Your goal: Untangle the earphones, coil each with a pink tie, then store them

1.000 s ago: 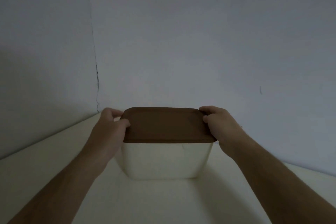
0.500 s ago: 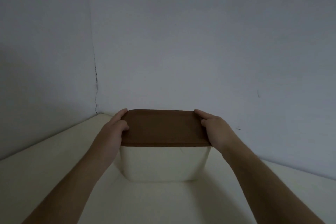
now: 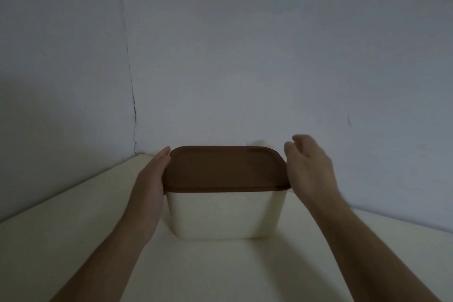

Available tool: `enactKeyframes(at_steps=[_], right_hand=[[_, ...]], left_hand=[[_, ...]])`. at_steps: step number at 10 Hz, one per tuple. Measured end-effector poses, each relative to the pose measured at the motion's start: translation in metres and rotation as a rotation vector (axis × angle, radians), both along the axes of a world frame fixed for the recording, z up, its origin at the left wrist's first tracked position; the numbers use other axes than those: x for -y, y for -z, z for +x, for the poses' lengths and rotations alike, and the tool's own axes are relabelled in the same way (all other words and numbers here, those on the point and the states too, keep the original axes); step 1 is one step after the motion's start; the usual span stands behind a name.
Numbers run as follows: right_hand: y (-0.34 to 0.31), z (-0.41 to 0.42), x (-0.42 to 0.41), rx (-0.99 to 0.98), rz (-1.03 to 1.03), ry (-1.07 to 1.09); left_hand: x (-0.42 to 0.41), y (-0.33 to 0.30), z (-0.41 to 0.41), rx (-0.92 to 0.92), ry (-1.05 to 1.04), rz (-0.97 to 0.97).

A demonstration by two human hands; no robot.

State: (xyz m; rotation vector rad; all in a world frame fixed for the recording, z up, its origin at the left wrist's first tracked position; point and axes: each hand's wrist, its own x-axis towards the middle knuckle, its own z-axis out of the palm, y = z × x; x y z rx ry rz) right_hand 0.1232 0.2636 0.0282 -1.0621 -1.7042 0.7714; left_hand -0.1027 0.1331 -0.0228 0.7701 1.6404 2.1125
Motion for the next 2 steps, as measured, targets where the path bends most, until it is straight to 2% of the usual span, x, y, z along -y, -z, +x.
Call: enactKeyframes(at_steps=[1, 2], right_hand=[[-0.037, 0.013, 0.02, -0.203, 0.145, -0.123], [-0.093, 0.051, 0.059, -0.465, 0.44, -0.353]], left_hand=[[0.003, 0.007, 0.0, -0.07, -0.13, 0.028], [0.006, 0.026, -0.01, -0.161, -0.224, -0.031]])
